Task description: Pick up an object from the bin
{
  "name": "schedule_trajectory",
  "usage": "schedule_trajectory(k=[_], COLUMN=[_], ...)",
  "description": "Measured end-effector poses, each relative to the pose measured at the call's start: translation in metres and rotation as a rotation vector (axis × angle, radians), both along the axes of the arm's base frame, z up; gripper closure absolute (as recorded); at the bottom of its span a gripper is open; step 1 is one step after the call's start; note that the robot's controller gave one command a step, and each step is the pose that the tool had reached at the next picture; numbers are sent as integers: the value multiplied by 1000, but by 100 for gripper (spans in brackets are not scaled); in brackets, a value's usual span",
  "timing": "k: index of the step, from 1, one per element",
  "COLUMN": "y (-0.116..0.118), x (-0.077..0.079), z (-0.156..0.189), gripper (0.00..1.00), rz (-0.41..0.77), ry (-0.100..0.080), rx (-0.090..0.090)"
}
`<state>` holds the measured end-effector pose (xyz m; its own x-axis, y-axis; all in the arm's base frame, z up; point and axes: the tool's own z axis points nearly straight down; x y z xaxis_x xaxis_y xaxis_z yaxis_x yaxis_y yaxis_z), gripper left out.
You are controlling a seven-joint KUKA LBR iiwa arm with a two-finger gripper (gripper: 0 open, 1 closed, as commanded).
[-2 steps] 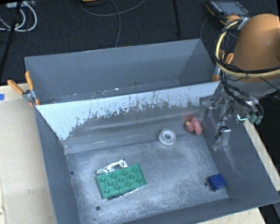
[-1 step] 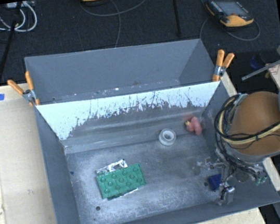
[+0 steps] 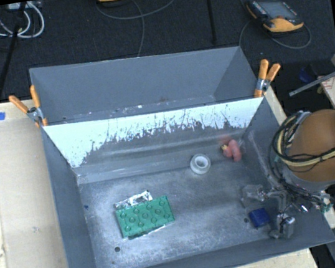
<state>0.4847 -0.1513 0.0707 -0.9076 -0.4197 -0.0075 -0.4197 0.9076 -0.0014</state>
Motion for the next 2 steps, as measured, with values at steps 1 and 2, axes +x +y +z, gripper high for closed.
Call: schedule_trajectory(k=[1, 2], y=[1, 13], x=[-1, 10], z=[0, 184], gripper=[100, 100], rz=[5, -12], ry=[5, -2], rx=[1, -4])
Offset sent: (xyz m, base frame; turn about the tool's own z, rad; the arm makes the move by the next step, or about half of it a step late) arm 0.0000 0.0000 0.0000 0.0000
